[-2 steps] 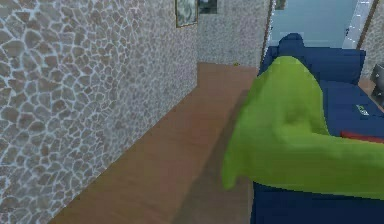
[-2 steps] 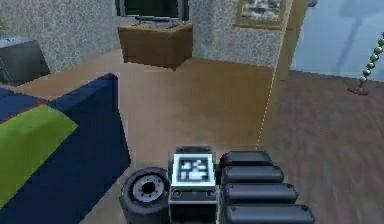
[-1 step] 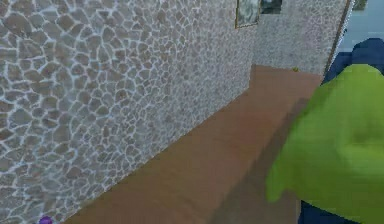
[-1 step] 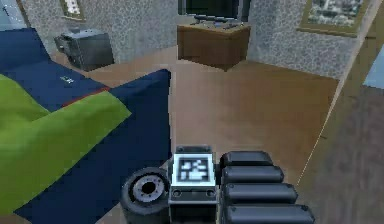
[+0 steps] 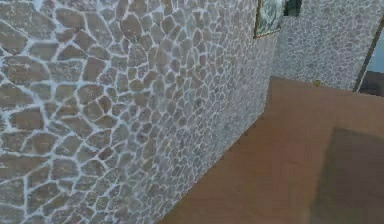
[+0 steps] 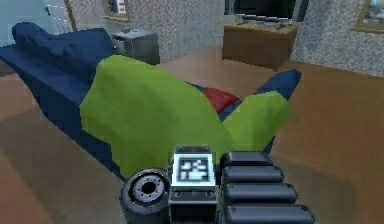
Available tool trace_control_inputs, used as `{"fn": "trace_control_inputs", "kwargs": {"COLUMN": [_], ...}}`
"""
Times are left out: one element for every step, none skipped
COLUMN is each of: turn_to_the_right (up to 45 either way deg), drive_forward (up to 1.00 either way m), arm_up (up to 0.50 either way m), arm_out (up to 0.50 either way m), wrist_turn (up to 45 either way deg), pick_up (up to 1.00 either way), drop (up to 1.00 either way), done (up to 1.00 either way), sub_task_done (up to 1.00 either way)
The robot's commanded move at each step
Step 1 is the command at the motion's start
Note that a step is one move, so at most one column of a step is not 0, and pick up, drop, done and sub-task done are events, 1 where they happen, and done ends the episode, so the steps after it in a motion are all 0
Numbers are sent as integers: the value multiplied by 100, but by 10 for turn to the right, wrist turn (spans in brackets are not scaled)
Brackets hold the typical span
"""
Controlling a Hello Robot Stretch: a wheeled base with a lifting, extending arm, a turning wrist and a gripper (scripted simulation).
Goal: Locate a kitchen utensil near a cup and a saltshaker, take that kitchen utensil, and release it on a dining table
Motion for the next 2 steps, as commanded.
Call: {"fn": "trace_control_inputs", "kwargs": {"turn_to_the_right": [270,0], "drive_forward": [0,100], "arm_up": [0,0], "arm_out": [0,0], "wrist_turn": [0,0], "pick_up": [0,0], "drop": [0,0], "done": [0,0], "sub_task_done": [0,0]}}
